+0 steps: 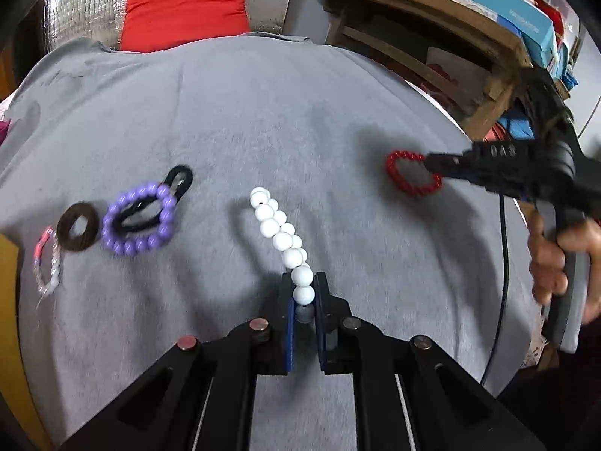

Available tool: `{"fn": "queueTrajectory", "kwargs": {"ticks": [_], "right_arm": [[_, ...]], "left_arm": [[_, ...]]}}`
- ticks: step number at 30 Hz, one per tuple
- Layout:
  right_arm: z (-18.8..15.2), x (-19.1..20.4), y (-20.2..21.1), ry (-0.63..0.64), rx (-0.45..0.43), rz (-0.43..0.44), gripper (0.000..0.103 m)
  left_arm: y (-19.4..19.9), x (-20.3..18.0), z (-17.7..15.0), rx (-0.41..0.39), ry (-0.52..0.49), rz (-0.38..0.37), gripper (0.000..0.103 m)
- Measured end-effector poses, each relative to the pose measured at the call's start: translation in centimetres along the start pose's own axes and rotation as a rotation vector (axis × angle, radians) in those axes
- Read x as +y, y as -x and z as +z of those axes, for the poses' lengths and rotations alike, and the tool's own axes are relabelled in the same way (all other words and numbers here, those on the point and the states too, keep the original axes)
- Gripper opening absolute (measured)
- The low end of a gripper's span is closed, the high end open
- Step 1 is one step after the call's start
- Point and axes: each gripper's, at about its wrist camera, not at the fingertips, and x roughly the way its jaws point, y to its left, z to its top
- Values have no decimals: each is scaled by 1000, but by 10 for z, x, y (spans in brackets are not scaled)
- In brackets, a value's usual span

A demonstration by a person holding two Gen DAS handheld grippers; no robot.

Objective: Organize jewelry
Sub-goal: 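Carry the red and white bead bracelets into the orange box and open both tools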

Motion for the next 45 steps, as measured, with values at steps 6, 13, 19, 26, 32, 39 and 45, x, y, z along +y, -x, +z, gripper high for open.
{"fn": "queueTrajectory", "kwargs": {"ticks": [6,13,19,26,32,39,45], "right_arm": [[-3,17,1,12,-9,79,11],[-10,32,0,26,2,160,11],[-4,13,11,-44,-36,186,11],[-5,23,21,-20,-62,246,11],[-28,68,32,66,-73,325,11],[-67,150,57,198,-65,450,11],[-100,243,72,331,2,572,11]], "left_arm": [[24,5,-3,-55,33,17,9],[52,8,-12,-109,57,21,9],[76,16,-16,-155,74,39,9],[114,28,-19,-233,134,73,9],[168,52,-38,-321,199,147,9],[226,117,-81,-393,358,285,9],[237,179,-116,-365,508,390,9]]}}
